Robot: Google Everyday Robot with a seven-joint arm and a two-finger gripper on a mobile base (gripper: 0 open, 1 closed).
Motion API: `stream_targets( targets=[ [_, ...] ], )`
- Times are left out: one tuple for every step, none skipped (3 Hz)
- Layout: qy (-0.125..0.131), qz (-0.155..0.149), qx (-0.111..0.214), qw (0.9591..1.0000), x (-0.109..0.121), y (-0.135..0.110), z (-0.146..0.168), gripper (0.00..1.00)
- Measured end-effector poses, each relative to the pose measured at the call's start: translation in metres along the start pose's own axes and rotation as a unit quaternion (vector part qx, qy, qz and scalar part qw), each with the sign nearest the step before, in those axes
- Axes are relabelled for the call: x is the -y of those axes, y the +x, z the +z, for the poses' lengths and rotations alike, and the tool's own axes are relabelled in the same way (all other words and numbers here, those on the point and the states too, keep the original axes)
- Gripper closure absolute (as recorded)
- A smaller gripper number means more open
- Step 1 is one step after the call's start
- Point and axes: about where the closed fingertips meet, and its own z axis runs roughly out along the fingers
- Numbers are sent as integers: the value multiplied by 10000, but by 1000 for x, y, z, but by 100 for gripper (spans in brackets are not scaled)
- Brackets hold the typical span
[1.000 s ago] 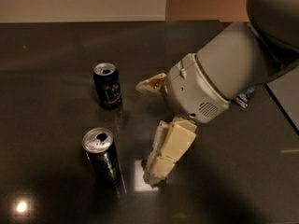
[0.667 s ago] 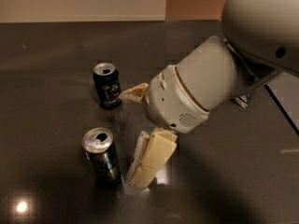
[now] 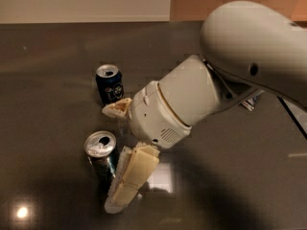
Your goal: Knock redbull can over
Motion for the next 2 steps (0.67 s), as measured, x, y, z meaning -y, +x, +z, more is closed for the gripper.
stream_targets(
  targets=[
    [-86,-87,318,9994,-3,-6,11,0],
    [-56,-108,370,9992,-2,-7,13,3]
  ],
)
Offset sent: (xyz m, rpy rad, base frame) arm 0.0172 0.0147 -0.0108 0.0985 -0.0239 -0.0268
